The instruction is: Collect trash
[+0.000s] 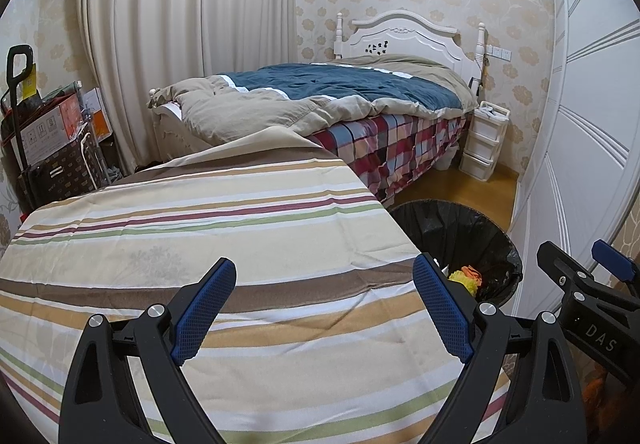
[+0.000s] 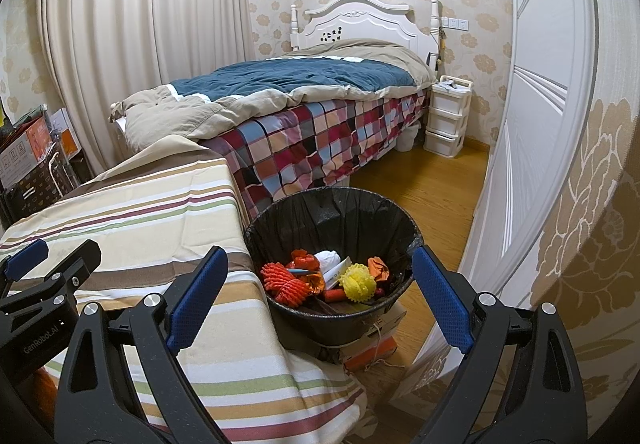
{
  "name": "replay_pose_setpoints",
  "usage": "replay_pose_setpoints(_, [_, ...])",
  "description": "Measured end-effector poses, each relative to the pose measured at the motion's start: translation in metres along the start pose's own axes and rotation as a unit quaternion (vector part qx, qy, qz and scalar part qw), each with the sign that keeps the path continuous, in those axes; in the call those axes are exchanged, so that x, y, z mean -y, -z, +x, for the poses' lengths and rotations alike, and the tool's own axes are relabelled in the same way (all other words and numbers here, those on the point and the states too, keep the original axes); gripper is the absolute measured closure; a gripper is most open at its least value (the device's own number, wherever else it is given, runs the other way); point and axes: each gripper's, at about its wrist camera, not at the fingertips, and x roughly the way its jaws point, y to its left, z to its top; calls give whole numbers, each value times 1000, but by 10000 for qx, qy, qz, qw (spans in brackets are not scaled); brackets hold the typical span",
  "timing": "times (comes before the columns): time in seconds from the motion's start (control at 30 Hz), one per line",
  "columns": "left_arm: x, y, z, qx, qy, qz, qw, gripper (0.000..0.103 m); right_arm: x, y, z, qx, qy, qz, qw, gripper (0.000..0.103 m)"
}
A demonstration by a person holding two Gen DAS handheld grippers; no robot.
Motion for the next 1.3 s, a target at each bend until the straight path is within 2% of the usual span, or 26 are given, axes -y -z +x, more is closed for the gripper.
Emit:
replay_pose_setpoints(1.03, [-5, 3, -5, 153, 7, -26, 9999, 14, -1, -1, 1, -10, -1, -11, 10000, 12])
replay_pose_setpoints(1.3, [-16, 3, -3, 75, -24, -134, 9999, 14, -16, 10, 0, -64, -45, -103, 9999, 12])
